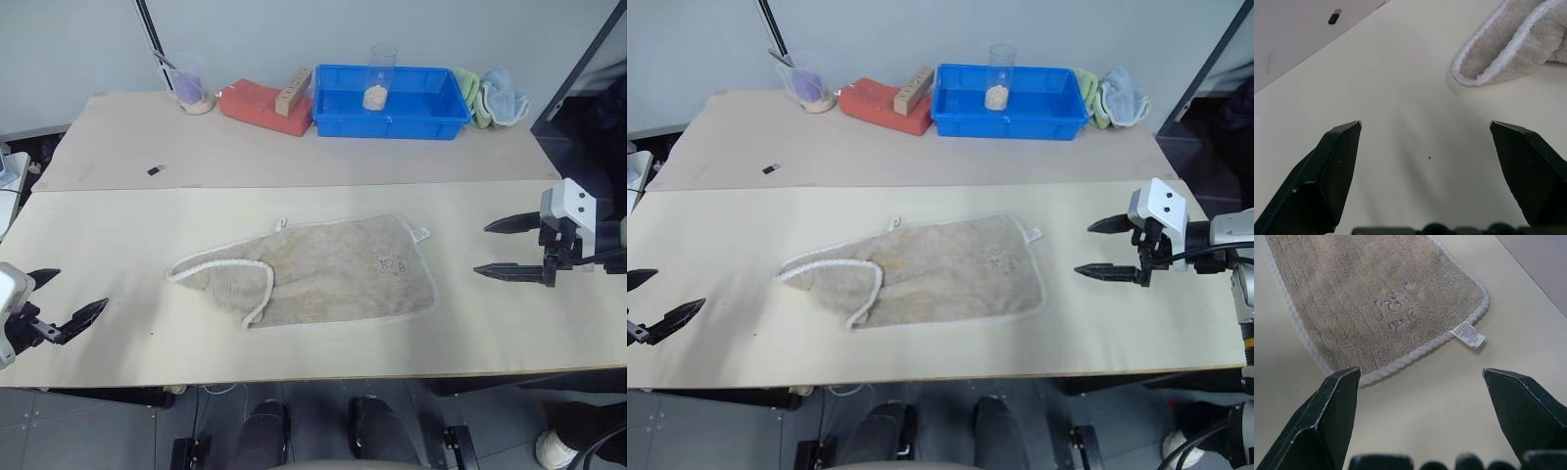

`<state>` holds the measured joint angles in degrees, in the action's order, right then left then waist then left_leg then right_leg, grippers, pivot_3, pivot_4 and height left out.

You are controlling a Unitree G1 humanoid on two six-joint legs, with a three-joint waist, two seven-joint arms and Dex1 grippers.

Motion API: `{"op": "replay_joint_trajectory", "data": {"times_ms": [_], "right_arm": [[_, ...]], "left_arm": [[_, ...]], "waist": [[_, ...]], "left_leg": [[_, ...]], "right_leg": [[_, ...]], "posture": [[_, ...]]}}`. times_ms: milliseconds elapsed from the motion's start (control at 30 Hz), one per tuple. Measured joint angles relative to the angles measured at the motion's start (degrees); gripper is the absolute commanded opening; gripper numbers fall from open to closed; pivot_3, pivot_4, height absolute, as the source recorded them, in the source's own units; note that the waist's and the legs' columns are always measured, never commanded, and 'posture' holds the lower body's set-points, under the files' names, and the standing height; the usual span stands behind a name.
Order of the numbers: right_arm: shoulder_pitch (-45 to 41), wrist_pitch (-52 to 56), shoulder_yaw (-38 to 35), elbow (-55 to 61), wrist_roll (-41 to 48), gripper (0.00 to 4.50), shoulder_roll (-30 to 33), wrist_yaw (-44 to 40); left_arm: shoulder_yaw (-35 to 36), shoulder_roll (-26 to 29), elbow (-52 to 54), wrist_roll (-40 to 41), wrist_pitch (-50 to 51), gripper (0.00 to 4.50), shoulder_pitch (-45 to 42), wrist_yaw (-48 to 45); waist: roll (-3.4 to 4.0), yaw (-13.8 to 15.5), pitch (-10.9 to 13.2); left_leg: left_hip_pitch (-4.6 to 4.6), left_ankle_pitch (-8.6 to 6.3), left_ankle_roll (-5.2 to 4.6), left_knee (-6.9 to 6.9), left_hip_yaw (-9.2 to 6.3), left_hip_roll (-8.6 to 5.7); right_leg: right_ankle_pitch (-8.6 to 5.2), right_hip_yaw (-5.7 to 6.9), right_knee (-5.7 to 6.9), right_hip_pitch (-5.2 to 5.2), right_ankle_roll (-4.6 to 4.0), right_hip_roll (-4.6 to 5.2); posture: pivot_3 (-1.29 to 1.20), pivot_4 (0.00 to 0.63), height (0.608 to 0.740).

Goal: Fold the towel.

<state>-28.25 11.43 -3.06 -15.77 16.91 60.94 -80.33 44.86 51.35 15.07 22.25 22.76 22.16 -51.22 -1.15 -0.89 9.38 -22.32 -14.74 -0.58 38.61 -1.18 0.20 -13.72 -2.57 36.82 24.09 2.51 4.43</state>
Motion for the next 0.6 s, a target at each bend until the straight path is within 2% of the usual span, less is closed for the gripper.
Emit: {"op": "replay_joint_trajectory", "data": {"times_ms": [333,467,600], "right_arm": [[1.57,0.66,-0.04,1.53,0.14,4.42,-0.84,0.85],[2.72,2.16,-0.18,4.45,0.50,4.42,-1.98,1.86],[4.86,5.24,-0.99,9.50,2.63,4.42,-2.26,2.98]], "left_arm": [[-0.28,0.63,-0.19,2.21,1.61,4.50,-2.39,-3.49],[-4.80,1.45,-0.05,3.06,1.39,4.50,-7.79,-4.55],[-13.52,1.89,0.79,4.43,1.68,4.50,-14.57,-5.68]], "waist": [[0.00,0.12,0.00],[0.00,0.16,0.00],[0.00,0.19,0.00]], "left_leg": [[0.00,0.00,0.00,0.01,-0.01,0.00],[-0.01,0.00,0.00,0.02,-0.01,-0.04],[-0.03,0.00,0.00,0.03,-0.05,-0.05]], "right_leg": [[0.00,0.02,0.01,-0.01,0.00,-0.01],[0.00,0.00,0.05,0.00,0.00,-0.01],[0.00,0.01,0.08,0.00,0.01,0.00]], "posture": [[0.00,0.150,0.740],[0.00,0.150,0.740],[0.00,0.150,0.740]]}}
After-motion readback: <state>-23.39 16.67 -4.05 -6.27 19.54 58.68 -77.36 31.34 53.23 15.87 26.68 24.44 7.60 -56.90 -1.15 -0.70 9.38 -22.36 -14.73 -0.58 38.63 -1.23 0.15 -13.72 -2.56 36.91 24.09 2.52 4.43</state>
